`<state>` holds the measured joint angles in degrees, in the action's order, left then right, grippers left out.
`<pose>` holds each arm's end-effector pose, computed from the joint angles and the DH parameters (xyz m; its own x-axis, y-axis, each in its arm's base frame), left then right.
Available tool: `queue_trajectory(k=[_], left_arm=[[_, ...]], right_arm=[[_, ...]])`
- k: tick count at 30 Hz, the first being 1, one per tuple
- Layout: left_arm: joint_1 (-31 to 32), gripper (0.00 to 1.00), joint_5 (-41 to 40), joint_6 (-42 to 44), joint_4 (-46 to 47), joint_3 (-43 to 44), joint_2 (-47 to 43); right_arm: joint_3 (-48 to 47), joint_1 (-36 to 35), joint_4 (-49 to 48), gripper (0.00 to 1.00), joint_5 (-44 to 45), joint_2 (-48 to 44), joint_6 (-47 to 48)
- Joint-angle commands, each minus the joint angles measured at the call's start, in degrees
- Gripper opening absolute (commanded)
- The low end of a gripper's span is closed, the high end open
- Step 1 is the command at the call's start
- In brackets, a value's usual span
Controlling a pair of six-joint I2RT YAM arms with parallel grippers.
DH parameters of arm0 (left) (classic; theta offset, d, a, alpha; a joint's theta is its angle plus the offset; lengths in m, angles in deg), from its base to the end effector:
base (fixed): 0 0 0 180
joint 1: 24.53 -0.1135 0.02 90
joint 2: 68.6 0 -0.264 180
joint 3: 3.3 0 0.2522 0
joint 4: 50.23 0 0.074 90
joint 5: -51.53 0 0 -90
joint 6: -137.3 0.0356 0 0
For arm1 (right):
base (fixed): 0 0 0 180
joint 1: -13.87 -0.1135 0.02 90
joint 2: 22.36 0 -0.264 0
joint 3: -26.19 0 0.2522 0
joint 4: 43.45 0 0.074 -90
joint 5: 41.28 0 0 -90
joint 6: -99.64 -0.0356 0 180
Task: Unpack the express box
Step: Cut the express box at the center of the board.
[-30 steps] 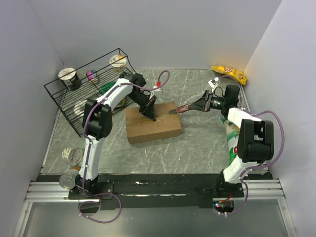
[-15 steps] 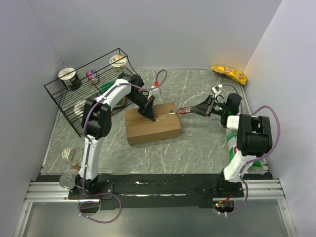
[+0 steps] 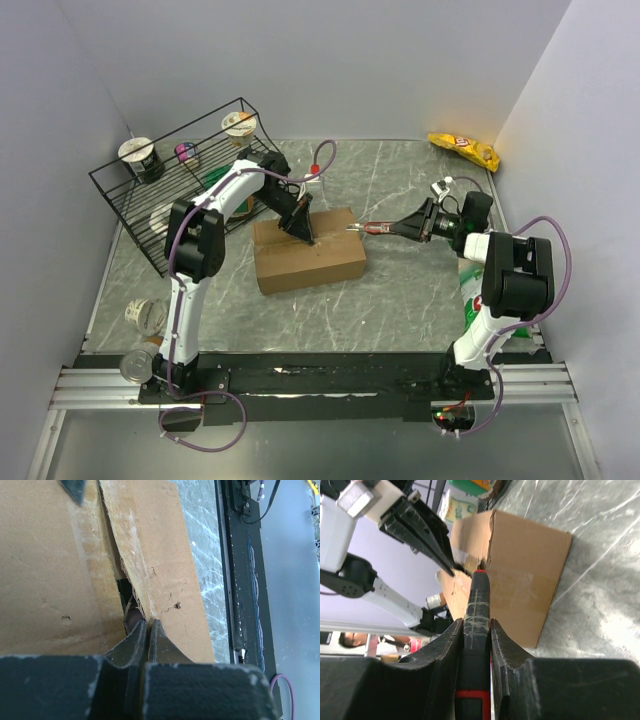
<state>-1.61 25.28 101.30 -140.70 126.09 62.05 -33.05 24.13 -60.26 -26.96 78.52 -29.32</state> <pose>0.3941 -0.2013 0.2185 -0.4220 0.5669 -0.7075 0.8314 -0.0693 -0.5514 0.3343 -0.0255 0.1704 -0.8377 0.3097 -0.4499 -0.3788 0.2640 0.8870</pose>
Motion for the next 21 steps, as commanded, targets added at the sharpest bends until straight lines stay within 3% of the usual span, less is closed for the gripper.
queue_trajectory(k=[1,6,13,17,21], left_arm=[[-0.6,0.01,1.0,2.1,1.9,-0.3,-3.1],[-0.7,0.01,1.0,2.0,2.3,-0.3,-3.3],[-0.9,0.01,1.0,1.5,3.6,-1.2,-3.7],[-1.0,0.01,1.3,1.1,3.9,-0.9,-3.7],[-1.0,0.01,1.4,0.8,4.3,-0.8,-3.6]], right_arm=[[-1.8,0.7,7.8,0.0,-2.5,-3.5,7.0],[-1.7,2.0,11.7,0.0,-3.3,-4.6,9.2],[-6.2,3.5,33.1,0.0,-4.0,-5.6,24.2],[-8.5,3.7,41.8,0.0,-3.9,-5.2,31.4],[-9.6,3.5,44.3,0.0,-3.1,-4.7,34.7]])
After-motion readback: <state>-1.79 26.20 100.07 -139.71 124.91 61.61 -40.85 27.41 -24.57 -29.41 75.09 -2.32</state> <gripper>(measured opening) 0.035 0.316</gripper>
